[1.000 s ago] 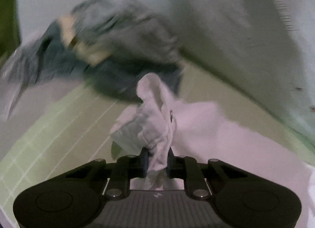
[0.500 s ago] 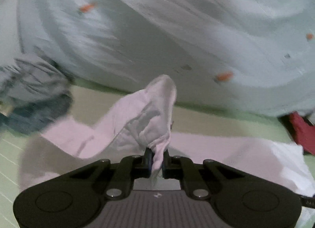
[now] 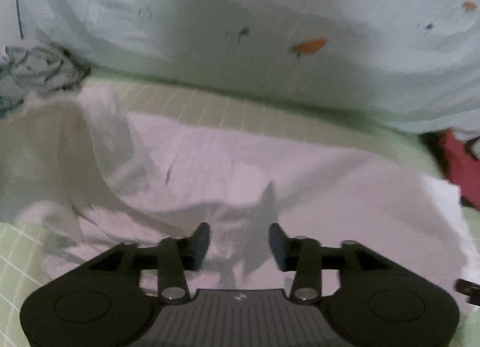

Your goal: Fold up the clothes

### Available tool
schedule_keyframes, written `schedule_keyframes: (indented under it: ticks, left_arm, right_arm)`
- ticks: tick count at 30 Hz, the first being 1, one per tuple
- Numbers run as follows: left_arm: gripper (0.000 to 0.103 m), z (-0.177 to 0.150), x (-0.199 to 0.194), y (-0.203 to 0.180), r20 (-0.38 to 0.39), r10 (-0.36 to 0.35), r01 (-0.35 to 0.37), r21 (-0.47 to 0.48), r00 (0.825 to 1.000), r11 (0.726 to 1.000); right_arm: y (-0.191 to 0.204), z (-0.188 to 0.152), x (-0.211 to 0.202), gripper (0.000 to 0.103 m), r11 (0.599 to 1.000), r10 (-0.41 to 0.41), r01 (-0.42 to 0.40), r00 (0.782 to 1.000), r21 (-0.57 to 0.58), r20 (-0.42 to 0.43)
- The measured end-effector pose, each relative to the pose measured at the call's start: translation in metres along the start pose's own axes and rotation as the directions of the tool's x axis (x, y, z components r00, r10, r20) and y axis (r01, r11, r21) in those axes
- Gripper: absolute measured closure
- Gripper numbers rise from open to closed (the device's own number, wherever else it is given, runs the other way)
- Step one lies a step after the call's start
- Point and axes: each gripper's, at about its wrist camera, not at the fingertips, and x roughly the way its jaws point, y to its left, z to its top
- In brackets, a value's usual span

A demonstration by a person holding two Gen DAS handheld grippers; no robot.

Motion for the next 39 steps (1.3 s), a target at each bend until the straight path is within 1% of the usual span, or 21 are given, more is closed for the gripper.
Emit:
schedule_keyframes:
  ticks: [4,8,9,11,14,18,20,21,22,23,25,26,29,32,33,34,35,36,37,38,39]
  left_arm:
    - [0.05,0.015,-0.032,0.017,0.08,0.06,-0.063,0.03,0.995,0.998]
    - [0.049,0.032,-0.056,0.05,0.142,0.191,-0.201,0.055,0.971,0.978]
    - [0.048,0.036,-0.06,0.06,0.149,0.222,-0.233,0.061,0.963,0.97]
    - [0.041,0.042,-0.063,0.085,0.15,0.282,-0.293,0.061,0.948,0.954]
    - [0.039,0.048,-0.06,0.121,0.115,0.319,-0.324,0.035,0.941,0.945]
    - [0.039,0.057,-0.035,0.153,0.019,0.273,-0.274,0.035,0.962,0.961]
    - [0.045,0.062,-0.027,0.159,0.004,0.238,-0.238,0.02,0.971,0.971]
    - [0.052,0.065,-0.023,0.162,-0.001,0.216,-0.216,0.014,0.976,0.976]
    - [0.07,0.066,-0.023,0.16,-0.001,0.174,-0.174,0.018,0.985,0.985]
    - [0.083,0.071,-0.021,0.154,0.002,0.138,-0.138,0.036,0.99,0.99]
    - [0.095,0.079,-0.016,0.143,0.005,0.065,-0.065,0.071,0.998,0.995]
    - [0.098,0.084,-0.014,0.136,0.006,0.027,-0.028,0.086,1.0,0.996]
    - [0.098,0.09,-0.005,0.104,-0.002,-0.09,0.09,0.086,0.996,0.992]
    - [0.097,0.079,0.013,0.063,-0.036,-0.143,0.146,0.128,0.989,0.981]
    - [0.096,0.072,0.023,0.051,-0.057,-0.145,0.151,0.133,0.988,0.979]
    - [0.09,0.065,0.034,0.044,-0.076,-0.137,0.146,0.127,0.988,0.981]
    - [0.08,0.056,0.048,0.036,-0.099,-0.116,0.128,0.12,0.988,0.984]
    - [0.077,0.047,0.061,0.03,-0.131,-0.086,0.101,0.119,0.988,0.988]
    - [0.068,0.039,0.074,0.026,-0.17,-0.052,0.073,0.124,0.984,0.99]
    - [0.066,0.032,0.085,0.022,-0.203,-0.02,0.048,0.133,0.979,0.99]
    - [0.064,0.027,0.088,0.018,-0.203,-0.003,0.034,0.152,0.979,0.988]
  right_arm:
    - [0.011,0.002,0.003,0.0,1.0,0.027,-0.027,1.0,0.016,-0.003]
    - [0.037,0.003,0.005,0.0,0.998,0.047,-0.047,0.999,0.036,-0.004]
    - [0.045,0.003,0.005,0.0,0.998,0.051,-0.051,0.999,0.042,-0.005]
    - [0.059,0.004,0.004,0.0,0.997,0.057,-0.056,0.998,0.054,-0.005]
    - [0.079,0.007,0.001,0.0,0.996,0.056,-0.056,0.998,0.067,0.001]
    - [0.103,0.006,-0.003,0.0,0.997,0.038,-0.038,0.999,0.073,0.002]
    - [0.112,0.004,-0.005,0.0,0.996,0.025,-0.024,1.0,0.08,-0.004]
    - [0.114,0.003,-0.005,0.0,0.996,0.016,-0.015,1.0,0.086,-0.011]
    - [0.115,0.002,-0.005,0.0,0.996,0.007,-0.005,1.0,0.093,-0.016]
    - [0.116,0.001,-0.006,0.0,0.995,-0.003,0.005,1.0,0.099,-0.021]
    - [0.115,-0.001,-0.008,0.0,0.994,-0.023,0.026,0.999,0.109,-0.024]
    - [0.113,-0.002,-0.009,0.0,0.993,-0.033,0.036,0.999,0.114,-0.027]
    - [0.104,-0.004,-0.009,0.0,0.99,-0.058,0.063,0.998,0.127,-0.039]
    - [0.093,-0.003,-0.007,0.0,0.987,-0.071,0.077,0.996,0.139,-0.05]
    - [0.09,-0.002,-0.006,0.0,0.987,-0.072,0.079,0.996,0.138,-0.051]
    - [0.087,-0.001,-0.005,0.0,0.987,-0.073,0.079,0.996,0.137,-0.051]
    - [0.083,0.0,-0.003,0.0,0.988,-0.072,0.078,0.996,0.132,-0.049]
    - [0.08,0.001,-0.002,0.0,0.989,-0.07,0.075,0.996,0.127,-0.048]
    - [0.077,0.003,-0.001,0.0,0.99,-0.068,0.073,0.997,0.122,-0.046]
    - [0.074,0.004,0.001,0.0,0.99,-0.064,0.069,0.997,0.119,-0.045]
    - [0.069,0.005,0.003,0.0,0.991,-0.061,0.066,0.997,0.116,-0.043]
